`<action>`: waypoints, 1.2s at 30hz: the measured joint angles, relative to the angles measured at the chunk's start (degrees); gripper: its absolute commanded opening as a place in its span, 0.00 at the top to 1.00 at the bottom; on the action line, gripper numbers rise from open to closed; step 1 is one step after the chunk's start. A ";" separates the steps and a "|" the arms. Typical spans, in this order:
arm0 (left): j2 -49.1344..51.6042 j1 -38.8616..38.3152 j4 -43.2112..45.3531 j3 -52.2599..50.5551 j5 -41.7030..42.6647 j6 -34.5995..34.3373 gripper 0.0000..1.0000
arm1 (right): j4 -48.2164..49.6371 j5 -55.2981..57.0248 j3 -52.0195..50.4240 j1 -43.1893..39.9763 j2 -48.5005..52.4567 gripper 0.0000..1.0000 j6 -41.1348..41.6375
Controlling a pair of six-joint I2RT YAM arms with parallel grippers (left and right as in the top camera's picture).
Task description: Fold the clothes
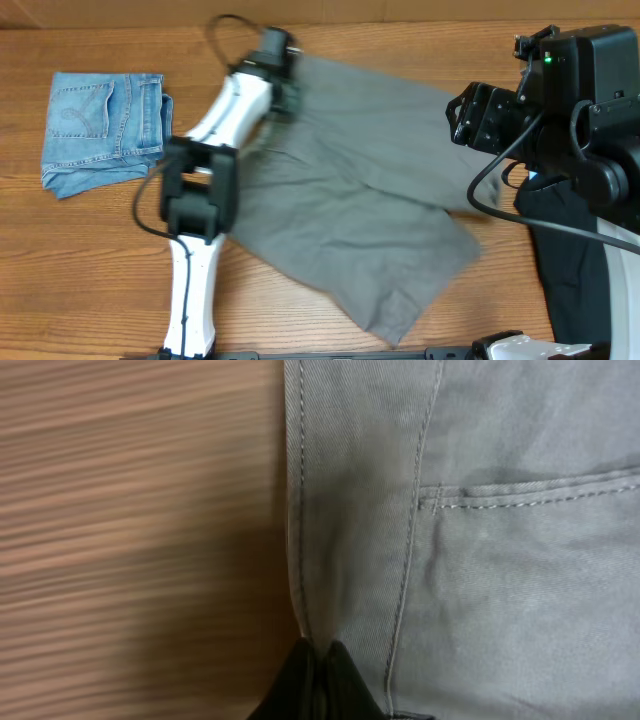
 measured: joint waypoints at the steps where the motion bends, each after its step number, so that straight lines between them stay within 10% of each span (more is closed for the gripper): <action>1: 0.28 2.27 -1.05 0.98 -0.15 -0.35 0.96 | -0.02 0.13 0.00 0.00 0.00 0.28 0.02; 6: 2.56 14.78 -13.31 15.56 3.15 -1.22 0.76 | -0.02 1.68 0.00 0.00 1.29 0.22 0.00; 19: 0.46 12.66 -43.89 58.73 12.92 3.19 0.57 | 5.81 3.39 -21.53 -0.02 17.42 0.16 4.07; 36: -38.84 12.63 -54.16 48.43 2.97 4.44 0.35 | 44.02 -5.86 -58.47 -3.76 21.79 0.42 2.64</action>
